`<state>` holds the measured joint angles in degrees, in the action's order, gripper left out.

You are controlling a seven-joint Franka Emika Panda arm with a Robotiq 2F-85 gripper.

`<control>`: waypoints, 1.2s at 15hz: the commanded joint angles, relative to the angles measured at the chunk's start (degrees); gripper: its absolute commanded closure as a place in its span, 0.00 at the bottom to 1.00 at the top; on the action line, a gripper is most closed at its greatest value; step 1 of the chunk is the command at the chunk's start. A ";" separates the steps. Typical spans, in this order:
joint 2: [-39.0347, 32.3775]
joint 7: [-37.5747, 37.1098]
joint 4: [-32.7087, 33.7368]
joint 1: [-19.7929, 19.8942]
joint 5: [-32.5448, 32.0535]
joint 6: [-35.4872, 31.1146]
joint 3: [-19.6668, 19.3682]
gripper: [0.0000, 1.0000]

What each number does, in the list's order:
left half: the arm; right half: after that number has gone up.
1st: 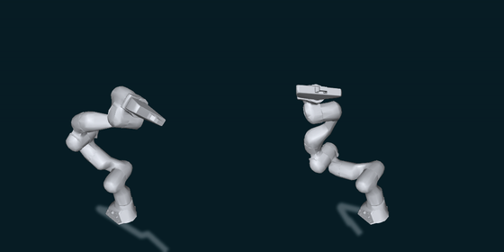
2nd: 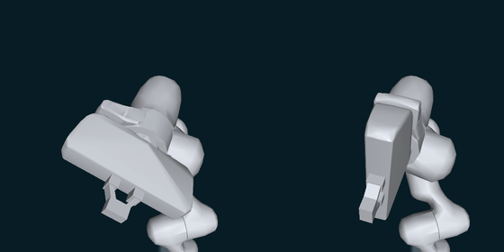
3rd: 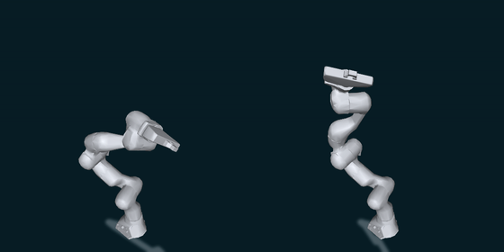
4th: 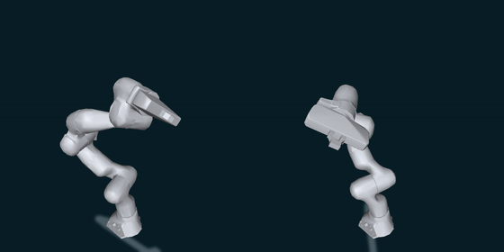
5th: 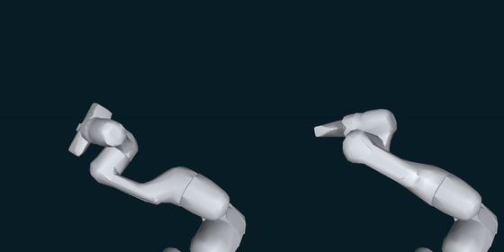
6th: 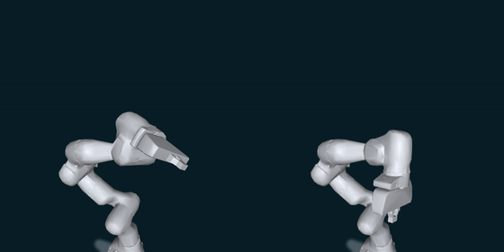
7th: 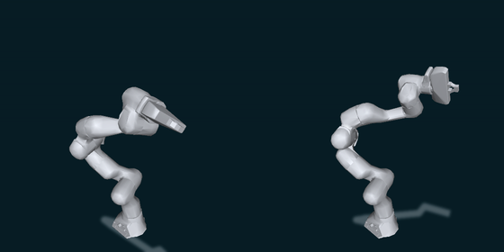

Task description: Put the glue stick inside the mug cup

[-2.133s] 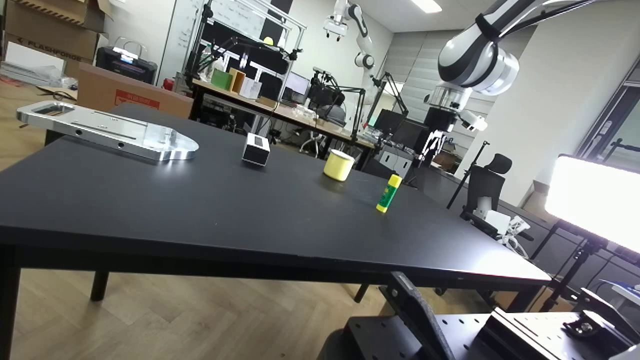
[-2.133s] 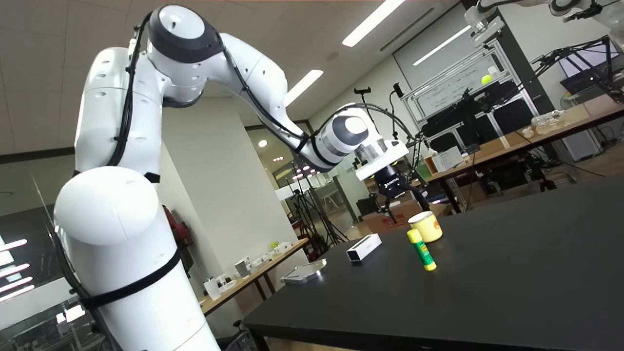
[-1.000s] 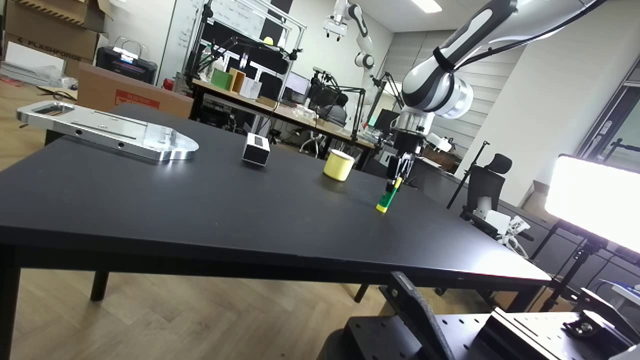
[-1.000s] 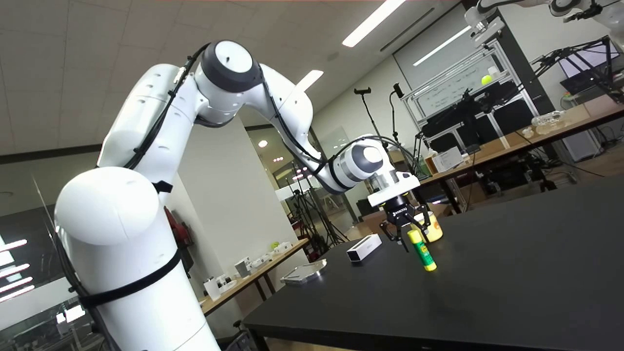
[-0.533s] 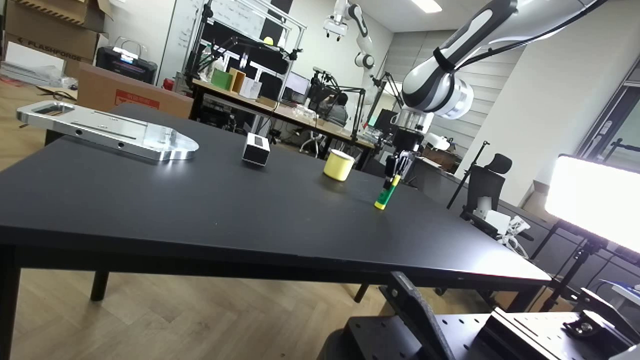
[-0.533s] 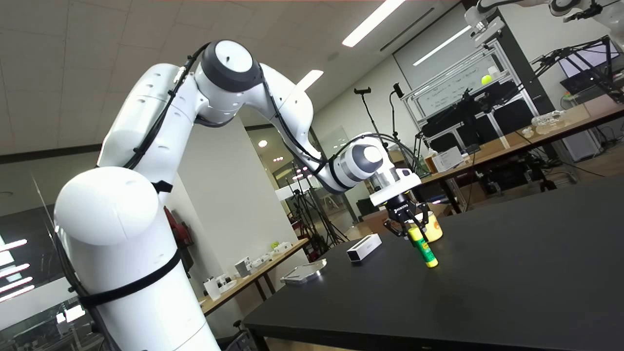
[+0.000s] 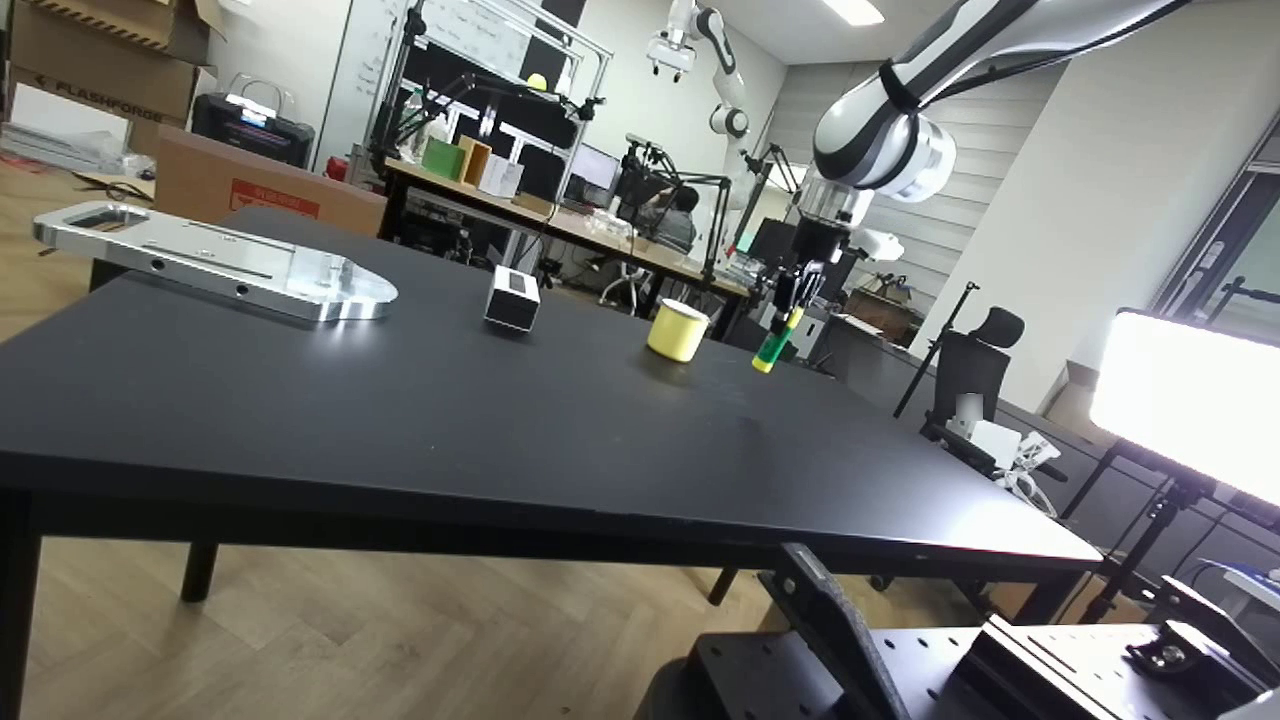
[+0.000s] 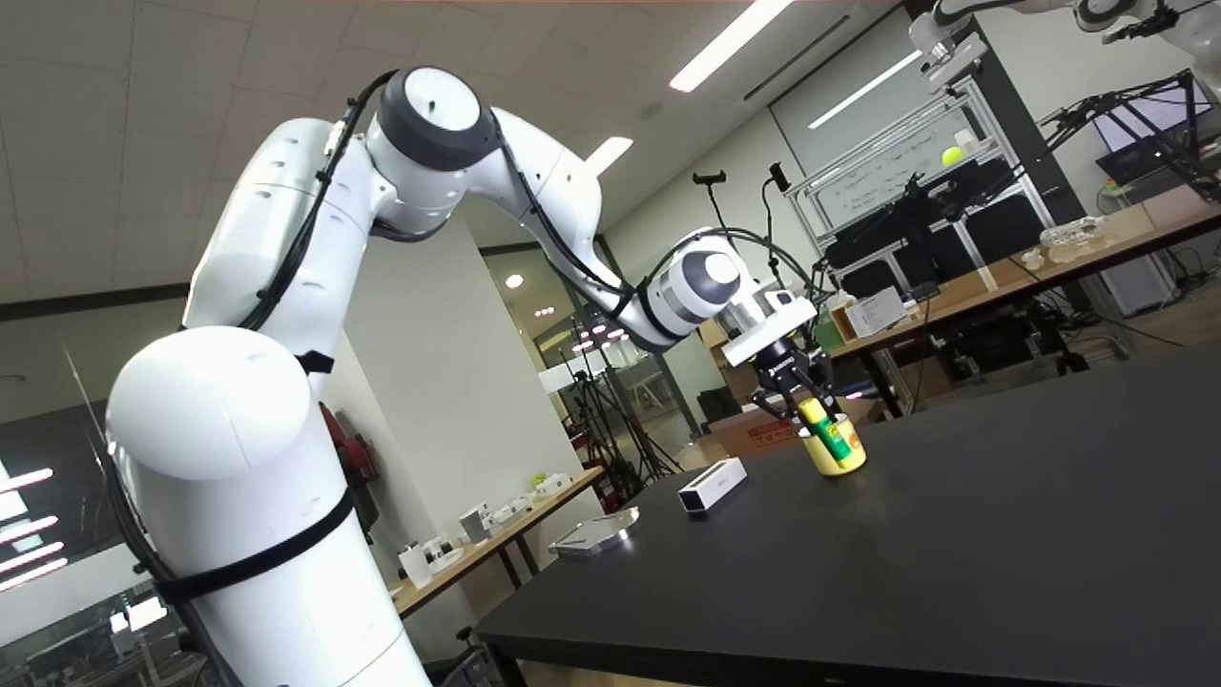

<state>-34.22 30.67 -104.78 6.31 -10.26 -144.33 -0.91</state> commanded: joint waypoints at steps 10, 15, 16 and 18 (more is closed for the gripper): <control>-4.61 -1.85 21.32 -4.20 -6.61 12.80 -0.10 0.91; -4.11 -0.50 20.19 -3.76 -5.99 12.58 0.72 0.66; -4.31 -0.50 20.39 -3.76 -5.99 12.61 0.71 0.66; -4.46 -0.51 20.49 -3.75 -6.00 12.61 0.67 0.66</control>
<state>-38.67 30.41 -84.43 2.06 -15.76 -131.95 -0.89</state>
